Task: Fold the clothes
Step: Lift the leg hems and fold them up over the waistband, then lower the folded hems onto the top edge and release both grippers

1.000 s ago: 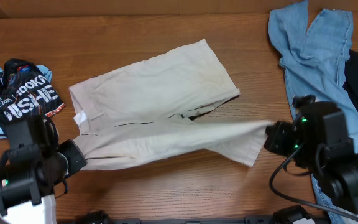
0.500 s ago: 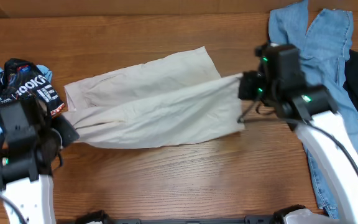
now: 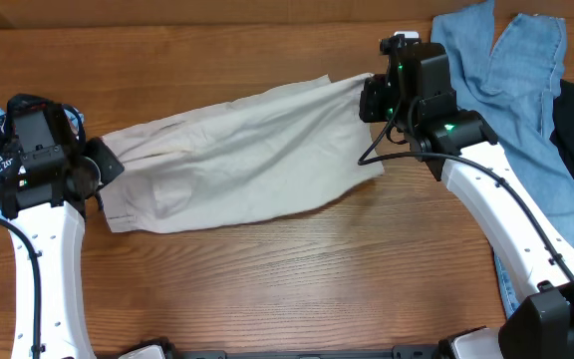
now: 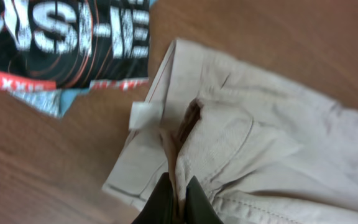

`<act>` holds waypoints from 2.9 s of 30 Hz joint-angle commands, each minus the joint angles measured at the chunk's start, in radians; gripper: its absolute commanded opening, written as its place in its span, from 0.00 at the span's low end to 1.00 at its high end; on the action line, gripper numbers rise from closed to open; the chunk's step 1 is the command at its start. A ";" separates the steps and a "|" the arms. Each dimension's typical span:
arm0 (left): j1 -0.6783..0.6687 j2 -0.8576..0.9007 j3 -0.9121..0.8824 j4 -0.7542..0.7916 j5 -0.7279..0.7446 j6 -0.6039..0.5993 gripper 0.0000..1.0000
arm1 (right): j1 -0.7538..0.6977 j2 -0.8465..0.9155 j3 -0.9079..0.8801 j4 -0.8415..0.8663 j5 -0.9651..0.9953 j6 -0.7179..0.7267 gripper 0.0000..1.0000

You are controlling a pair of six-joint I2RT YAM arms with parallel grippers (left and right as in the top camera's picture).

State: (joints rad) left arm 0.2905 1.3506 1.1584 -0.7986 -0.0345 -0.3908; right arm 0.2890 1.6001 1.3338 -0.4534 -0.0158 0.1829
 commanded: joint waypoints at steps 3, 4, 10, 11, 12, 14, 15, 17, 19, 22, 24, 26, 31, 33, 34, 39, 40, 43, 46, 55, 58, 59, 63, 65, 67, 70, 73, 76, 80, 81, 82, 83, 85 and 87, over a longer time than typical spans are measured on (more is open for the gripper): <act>0.011 0.025 0.023 0.060 -0.051 -0.053 0.04 | -0.010 0.016 0.023 0.117 0.045 -0.058 0.04; 0.011 0.038 0.023 0.068 -0.051 -0.053 0.04 | -0.010 0.030 0.023 0.132 0.045 -0.058 0.04; 0.011 0.134 0.023 0.134 -0.051 -0.059 0.04 | -0.010 0.129 0.023 0.169 0.041 -0.058 0.04; 0.011 0.153 0.023 0.151 -0.051 -0.059 0.04 | -0.010 0.149 0.023 0.179 0.041 -0.058 0.04; 0.011 0.168 0.023 0.163 -0.051 -0.059 0.04 | -0.010 0.165 0.023 0.187 0.040 -0.058 0.04; 0.011 0.197 0.023 0.185 -0.051 -0.059 0.04 | -0.010 0.193 0.023 0.200 0.040 -0.057 0.04; 0.011 0.209 0.023 0.192 -0.051 -0.059 0.04 | -0.010 0.201 0.023 0.204 0.040 -0.057 0.04; 0.011 0.233 0.023 0.212 -0.051 -0.059 0.04 | -0.010 0.214 0.023 0.216 0.039 -0.057 0.04; 0.010 0.256 0.023 0.233 -0.050 -0.059 0.05 | -0.010 0.220 0.023 0.229 0.036 -0.057 0.04; 0.010 0.278 0.023 0.245 -0.050 -0.059 0.07 | -0.010 0.220 0.023 0.236 0.037 -0.057 0.04; 0.010 0.288 0.023 0.250 -0.050 -0.059 0.07 | -0.010 0.220 0.023 0.242 0.037 -0.057 0.04; 0.010 0.293 0.023 0.255 -0.050 -0.059 0.07 | -0.010 0.220 0.023 0.247 0.037 -0.057 0.04; 0.010 0.294 0.023 0.267 -0.050 -0.059 0.27 | -0.009 0.220 0.023 0.267 0.029 -0.057 0.75; 0.010 0.294 0.023 0.277 -0.050 -0.060 1.00 | -0.009 0.220 0.023 0.282 0.017 -0.057 1.00; 0.010 0.294 0.023 0.280 -0.050 -0.064 1.00 | -0.009 0.220 0.023 0.286 0.018 -0.057 1.00; 0.010 0.286 0.023 0.283 -0.042 -0.077 1.00 | -0.021 0.220 0.023 0.256 0.018 -0.057 1.00; 0.010 0.282 0.024 0.283 -0.043 -0.077 1.00 | -0.024 0.220 0.023 0.244 0.018 -0.057 1.00; 0.010 0.265 0.032 0.282 -0.025 -0.072 1.00 | -0.028 0.220 0.023 0.201 0.017 -0.057 1.00; 0.009 0.243 0.036 0.257 0.141 -0.039 1.00 | -0.027 0.220 0.023 0.095 -0.086 -0.090 0.99; -0.081 0.336 0.034 0.145 0.180 0.033 1.00 | -0.025 0.298 0.011 -0.049 -0.117 -0.106 0.55; -0.106 0.400 0.034 0.132 0.181 0.032 1.00 | -0.025 0.363 0.011 -0.051 -0.125 -0.113 0.62; -0.110 0.418 0.034 0.127 0.180 0.032 1.00 | -0.025 0.385 0.011 -0.057 -0.130 -0.113 0.64; -0.114 0.507 0.034 0.088 0.181 0.029 1.00 | -0.025 0.460 0.011 -0.097 -0.143 -0.113 0.94; -0.114 0.531 0.034 0.082 0.181 0.038 1.00 | -0.027 0.472 0.011 -0.107 -0.143 -0.113 0.98; -0.114 0.542 0.034 0.079 0.175 0.040 1.00 | -0.027 0.473 0.011 -0.112 -0.143 -0.113 0.96; -0.114 0.546 0.034 0.076 0.158 0.040 1.00 | -0.027 0.472 0.011 -0.136 -0.143 -0.113 0.56; -0.114 0.546 0.034 0.074 0.158 0.041 1.00 | -0.029 0.472 0.011 -0.202 -0.143 -0.112 0.04; -0.114 0.546 0.034 0.060 0.158 0.048 1.00 | -0.039 0.472 0.011 -0.283 -0.142 -0.112 0.04; -0.114 0.546 0.034 -0.016 0.158 0.055 1.00 | -0.081 0.456 0.011 -0.383 -0.089 -0.016 0.04; -0.114 0.546 0.034 -0.051 0.158 0.055 1.00 | -0.098 0.446 0.011 -0.418 -0.089 0.007 0.04; -0.114 0.546 0.034 -0.072 0.158 0.055 1.00 | -0.113 0.437 0.011 -0.452 -0.090 0.029 0.04; -0.114 0.546 0.034 -0.126 0.151 0.056 1.00 | -0.138 0.418 0.011 -0.527 -0.090 0.054 0.04; -0.114 0.546 0.034 -0.189 0.142 0.064 1.00 | -0.163 0.396 0.011 -0.625 -0.090 0.053 0.04; -0.114 0.546 0.034 -0.248 0.126 0.072 1.00 | -0.177 0.383 0.011 -0.693 -0.090 0.054 0.04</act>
State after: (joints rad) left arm 0.1741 1.8648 1.2011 -0.9779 0.1452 -0.3546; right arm 0.1627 2.0289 1.3617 -1.0801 -0.1856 0.1959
